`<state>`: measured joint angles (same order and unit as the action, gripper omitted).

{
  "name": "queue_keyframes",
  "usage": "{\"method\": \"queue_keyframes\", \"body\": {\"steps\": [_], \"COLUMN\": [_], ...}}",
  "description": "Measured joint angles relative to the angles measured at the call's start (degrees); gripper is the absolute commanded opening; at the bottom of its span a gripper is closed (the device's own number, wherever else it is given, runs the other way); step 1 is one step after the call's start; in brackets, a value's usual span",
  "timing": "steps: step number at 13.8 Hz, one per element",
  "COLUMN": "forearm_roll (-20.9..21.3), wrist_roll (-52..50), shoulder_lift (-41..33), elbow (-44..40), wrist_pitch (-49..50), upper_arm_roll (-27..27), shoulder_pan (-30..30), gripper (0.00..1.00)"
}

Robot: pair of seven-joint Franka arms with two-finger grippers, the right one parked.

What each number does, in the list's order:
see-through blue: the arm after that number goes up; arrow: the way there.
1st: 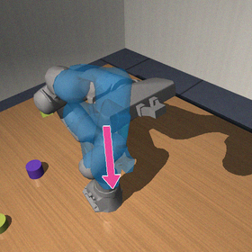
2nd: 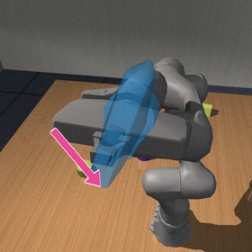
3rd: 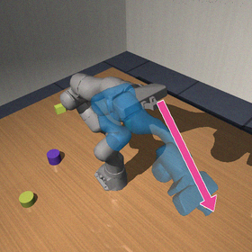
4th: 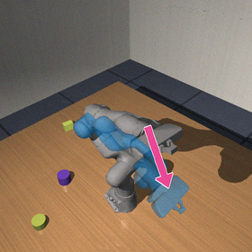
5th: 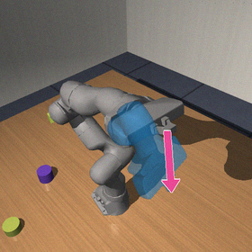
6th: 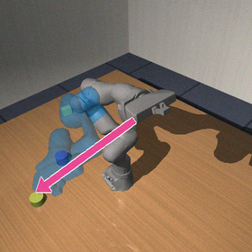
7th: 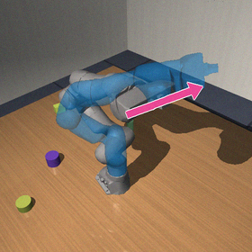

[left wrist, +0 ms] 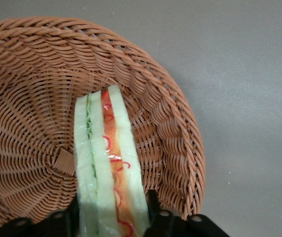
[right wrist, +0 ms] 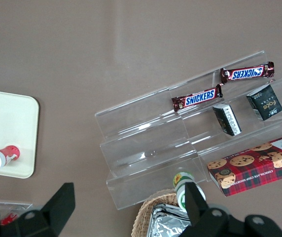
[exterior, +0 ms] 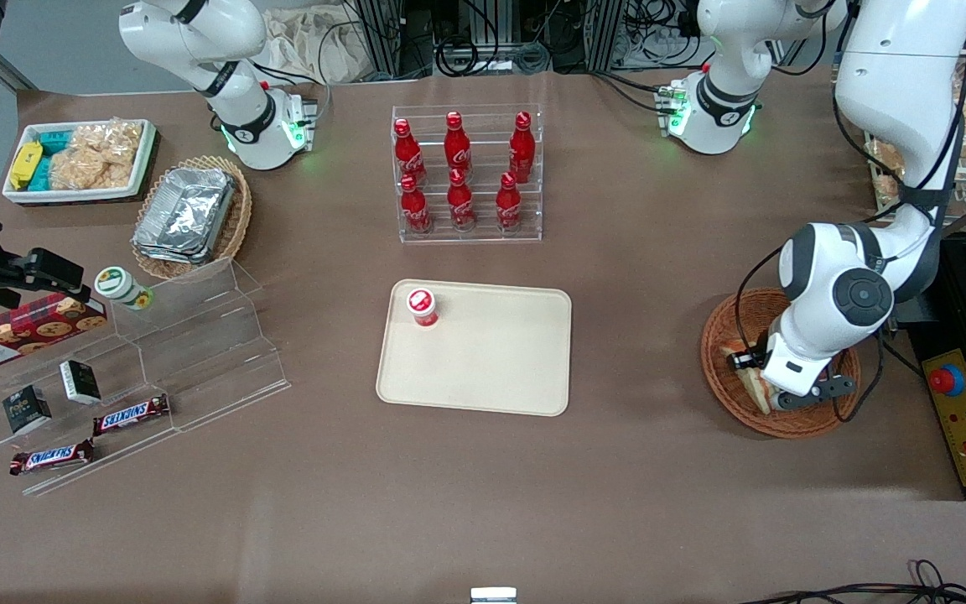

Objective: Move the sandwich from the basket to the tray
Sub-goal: 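Close the left gripper on the sandwich and lift it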

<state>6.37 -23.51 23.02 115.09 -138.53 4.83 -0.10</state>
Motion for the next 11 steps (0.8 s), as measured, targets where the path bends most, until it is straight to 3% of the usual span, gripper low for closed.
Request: {"method": "queue_keyframes", "body": {"steps": [4, 11], "forearm_roll": [0.15, 0.22], "wrist_roll": [0.11, 2.50], "shoulder_lift": [-1.61, -10.26], "elbow": [-0.95, -13.72], "wrist_pitch": [3.26, 27.89], "upper_arm_roll": [-0.03, 1.73], "shoulder_pan": [0.01, -0.30], "gripper": [0.31, 0.28]}}
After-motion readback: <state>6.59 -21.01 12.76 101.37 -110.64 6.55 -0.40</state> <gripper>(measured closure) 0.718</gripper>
